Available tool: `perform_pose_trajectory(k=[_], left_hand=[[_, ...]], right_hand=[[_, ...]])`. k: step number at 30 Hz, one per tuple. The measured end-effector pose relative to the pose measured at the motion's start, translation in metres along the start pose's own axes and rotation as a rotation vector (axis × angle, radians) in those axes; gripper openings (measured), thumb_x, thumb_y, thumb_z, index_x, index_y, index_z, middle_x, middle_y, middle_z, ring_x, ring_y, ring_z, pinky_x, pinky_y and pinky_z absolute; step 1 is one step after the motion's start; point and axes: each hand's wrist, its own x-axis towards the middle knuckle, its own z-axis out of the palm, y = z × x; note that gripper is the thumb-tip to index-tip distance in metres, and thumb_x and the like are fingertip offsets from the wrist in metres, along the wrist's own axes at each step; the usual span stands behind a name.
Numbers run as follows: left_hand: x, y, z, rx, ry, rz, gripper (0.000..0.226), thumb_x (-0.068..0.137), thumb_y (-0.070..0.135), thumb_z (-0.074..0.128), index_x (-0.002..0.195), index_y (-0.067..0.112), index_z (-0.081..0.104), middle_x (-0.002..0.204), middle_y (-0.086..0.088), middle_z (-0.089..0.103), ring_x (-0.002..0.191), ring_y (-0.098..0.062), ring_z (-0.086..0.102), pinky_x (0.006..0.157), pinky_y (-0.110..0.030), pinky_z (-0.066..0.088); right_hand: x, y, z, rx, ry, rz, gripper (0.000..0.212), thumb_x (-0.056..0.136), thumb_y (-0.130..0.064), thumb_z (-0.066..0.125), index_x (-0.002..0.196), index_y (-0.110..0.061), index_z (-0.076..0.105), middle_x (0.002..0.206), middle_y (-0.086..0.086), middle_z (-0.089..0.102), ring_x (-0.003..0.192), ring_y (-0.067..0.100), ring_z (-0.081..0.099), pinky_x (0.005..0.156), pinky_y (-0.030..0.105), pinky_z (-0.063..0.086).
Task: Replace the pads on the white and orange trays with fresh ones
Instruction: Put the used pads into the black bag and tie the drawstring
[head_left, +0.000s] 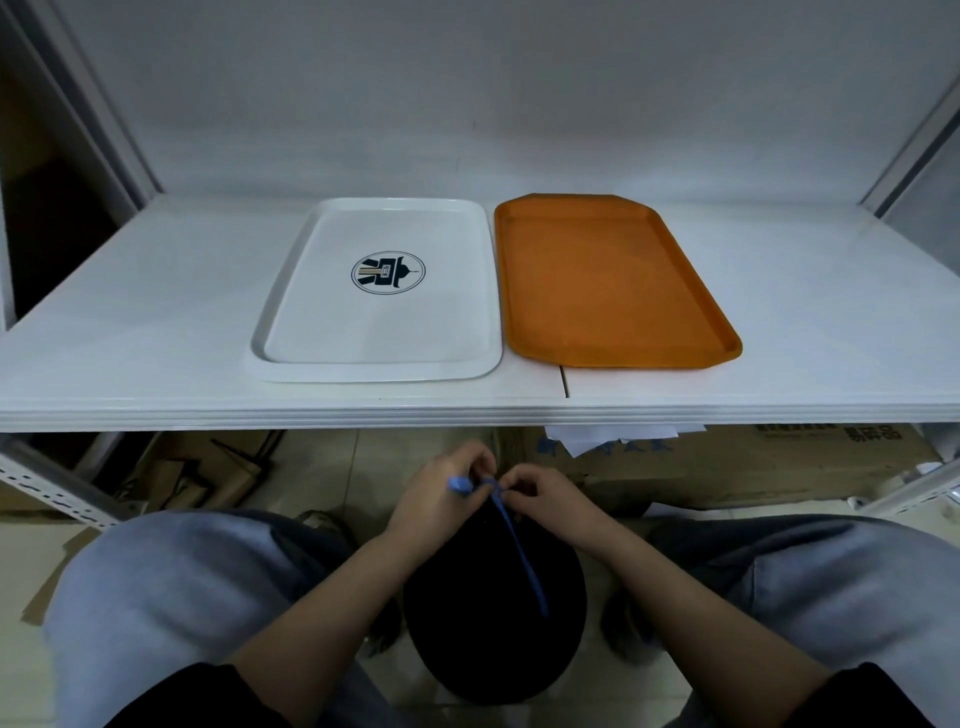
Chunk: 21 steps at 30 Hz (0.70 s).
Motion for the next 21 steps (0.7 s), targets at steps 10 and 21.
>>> perform_pose_trajectory(k=[10,21], left_hand=[[-0.012,-0.009,0.015,0.364,0.182,0.233,0.01,0.087,0.032,0.045,0.085,0.025,0.037,0.075,0.0,0.059,0.051,-0.028,0.058,0.041,-0.034,0.044],[-0.011,-0.005,0.011,0.279,0.193,0.225,0.019,0.088,0.048,0.044,0.086,0.029,0.044,0.073,0.007,0.06,0.054,-0.013,0.056,0.044,-0.024,0.038]], right_hand=[[-0.008,-0.012,-0.003,0.167,-0.115,0.111,0.023,0.1,-0.02,0.041,0.087,-0.021,0.06,0.084,-0.009,0.062,0.068,0.004,0.061,0.062,0.017,0.041],[-0.008,-0.007,-0.009,0.128,-0.128,0.004,0.014,0.097,-0.018,0.051,0.099,-0.026,0.063,0.088,-0.011,0.066,0.068,0.002,0.065,0.063,0.016,0.046]])
